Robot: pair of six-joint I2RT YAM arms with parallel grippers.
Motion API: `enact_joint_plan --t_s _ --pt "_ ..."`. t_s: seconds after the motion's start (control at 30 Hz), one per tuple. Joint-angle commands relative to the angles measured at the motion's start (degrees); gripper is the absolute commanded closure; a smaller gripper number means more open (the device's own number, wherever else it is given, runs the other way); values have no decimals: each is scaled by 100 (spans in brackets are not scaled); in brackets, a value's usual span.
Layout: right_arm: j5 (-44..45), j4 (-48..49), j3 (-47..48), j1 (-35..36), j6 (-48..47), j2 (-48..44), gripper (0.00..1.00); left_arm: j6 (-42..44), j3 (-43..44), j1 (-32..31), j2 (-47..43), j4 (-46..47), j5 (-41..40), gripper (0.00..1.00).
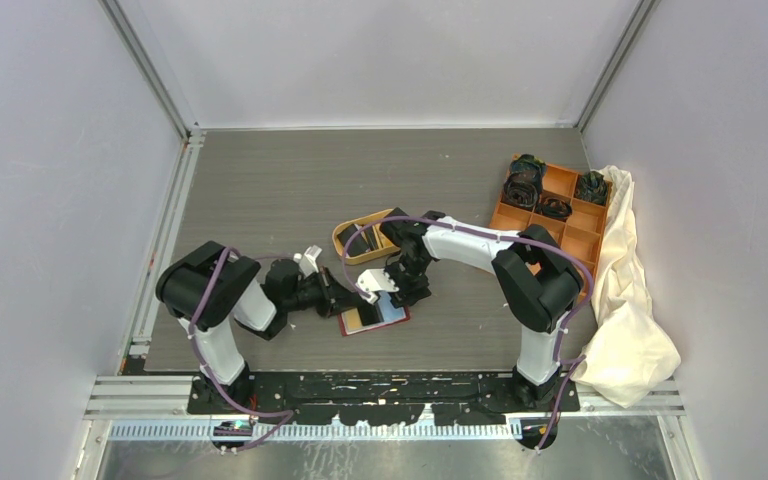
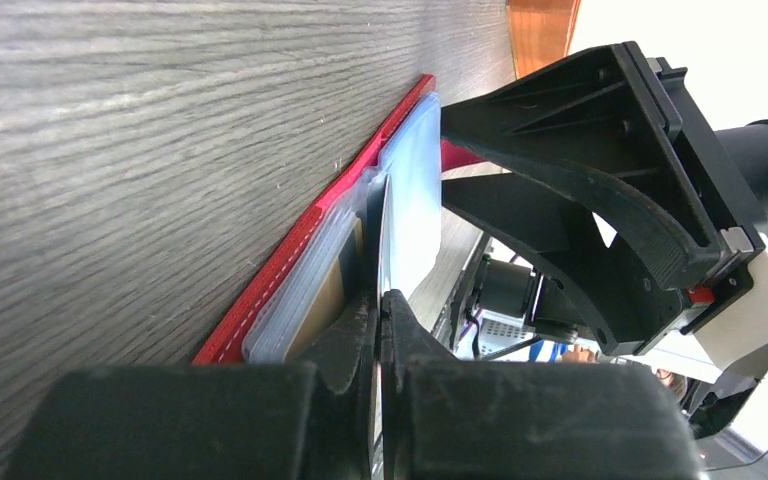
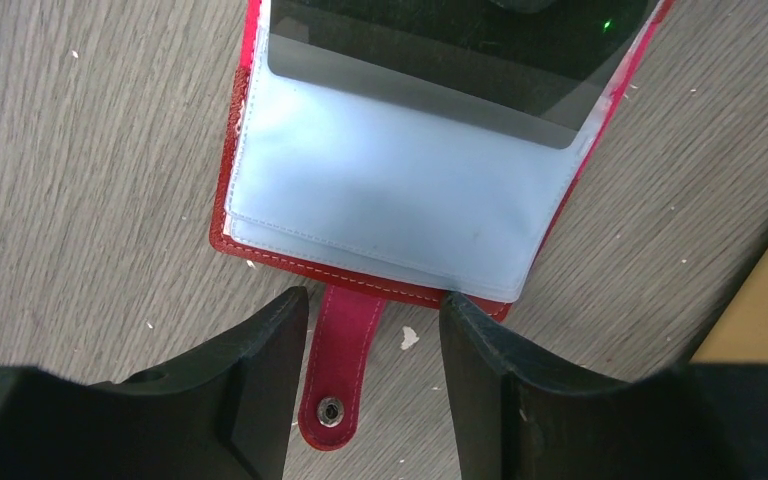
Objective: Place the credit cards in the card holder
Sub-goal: Insert the credit card into the card holder.
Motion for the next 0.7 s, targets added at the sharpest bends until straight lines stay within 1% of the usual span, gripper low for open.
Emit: enact_joint_plan --t_s 0.0,0.2,0.3,0.4,0.5,0.67 --pt "-260 -212 9 138 34 167 44 41 80 -89 90 -199 -81 100" --pt "-273 -203 9 164 72 172 44 11 232 -86 199 -216 -153 100" --pt "-254 -162 61 163 250 151 43 -5 293 -84 235 -216 -147 100" --pt "-131 -145 145 161 526 50 38 15 283 -87 249 -228 -151 100" --pt "-23 -94 171 133 716 -159 31 55 270 -84 299 -251 -159 98" --pt "144 -148 180 76 781 -469 22 49 270 -88 389 -194 -147 96"
